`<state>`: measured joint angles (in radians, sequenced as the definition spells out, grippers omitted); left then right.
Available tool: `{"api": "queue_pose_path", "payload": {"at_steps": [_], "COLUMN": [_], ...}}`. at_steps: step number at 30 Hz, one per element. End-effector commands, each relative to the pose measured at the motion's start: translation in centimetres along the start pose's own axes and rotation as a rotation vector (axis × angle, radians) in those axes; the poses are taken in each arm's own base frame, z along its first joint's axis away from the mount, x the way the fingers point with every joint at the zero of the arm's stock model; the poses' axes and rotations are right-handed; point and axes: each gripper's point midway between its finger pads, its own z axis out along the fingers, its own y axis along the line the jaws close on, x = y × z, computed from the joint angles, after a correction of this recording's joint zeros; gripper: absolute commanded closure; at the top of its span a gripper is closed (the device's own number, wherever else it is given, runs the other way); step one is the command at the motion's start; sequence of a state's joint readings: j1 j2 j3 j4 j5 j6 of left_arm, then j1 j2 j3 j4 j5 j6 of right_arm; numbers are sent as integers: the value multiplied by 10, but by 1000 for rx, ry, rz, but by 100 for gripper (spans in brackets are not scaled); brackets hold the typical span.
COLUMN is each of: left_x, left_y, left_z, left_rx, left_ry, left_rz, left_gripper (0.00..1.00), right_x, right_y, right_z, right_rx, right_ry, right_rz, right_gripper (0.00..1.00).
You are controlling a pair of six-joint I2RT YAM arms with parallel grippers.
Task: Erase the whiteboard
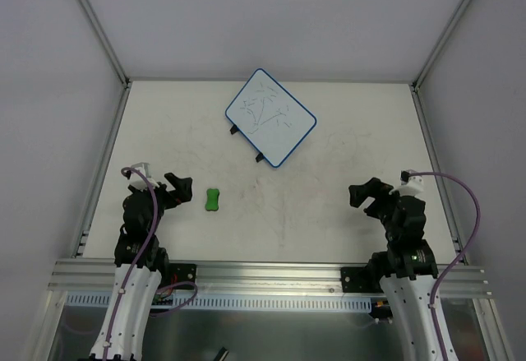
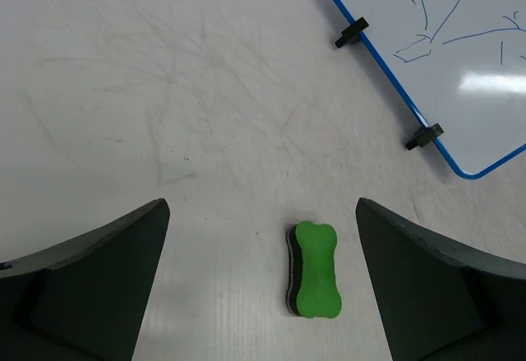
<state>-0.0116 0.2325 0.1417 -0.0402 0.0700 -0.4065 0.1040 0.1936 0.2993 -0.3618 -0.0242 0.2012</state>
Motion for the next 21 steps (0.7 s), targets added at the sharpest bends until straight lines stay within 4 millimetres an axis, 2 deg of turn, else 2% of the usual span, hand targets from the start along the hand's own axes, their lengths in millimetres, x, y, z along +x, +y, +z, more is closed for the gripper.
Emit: {"api": "queue_pose_path", "payload": {"at_steps": [1,2,4,5,8,10,13,14,15,17,18,20,21], "left_x": [-21,-23,-18,-18,-16,-10,-4,-2,-2,0,1,-1,-1], "left_y": [-13,-19,-23,-24,-20,-13,-16,-16,-16,-16,-14,-14,-18], "left_z": [-2,-3,-2,-1,2,5,7,8,8,9,9,7,6], "left_rx": [48,75,100,100,69,20,37,36,34,33,24,29,49], "left_ry": [-55,-48,-11,2,19,38,82,97,100,109,107,86,82], "left_rz": [21,32,37,37,12,-70,-58,-58,-59,-58,-69,-73,-67], "left_gripper": [1,1,1,1,1,1,1,1,1,1,1,1,1], "right_x": [-15,-19,-18,-26,-36,-43,-58,-51,-52,-66,-61,-77,-78], "right_y": [19,28,32,40,58,69,94,91,93,101,98,106,106], "right_z": [8,10,18,20,30,34,46,59,65,75,86,93,98], "right_rx": [-90,-136,-145,-178,-252,-302,-408,-390,-394,-426,-422,-471,-475], "right_ry": [-48,-58,-29,-47,-46,-50,-43,6,19,10,41,5,7], "right_rz": [4,-2,4,2,-8,-5,-11,5,13,39,64,101,115], "right_gripper": [1,1,1,1,1,1,1,1,1,3,4,5,5]}}
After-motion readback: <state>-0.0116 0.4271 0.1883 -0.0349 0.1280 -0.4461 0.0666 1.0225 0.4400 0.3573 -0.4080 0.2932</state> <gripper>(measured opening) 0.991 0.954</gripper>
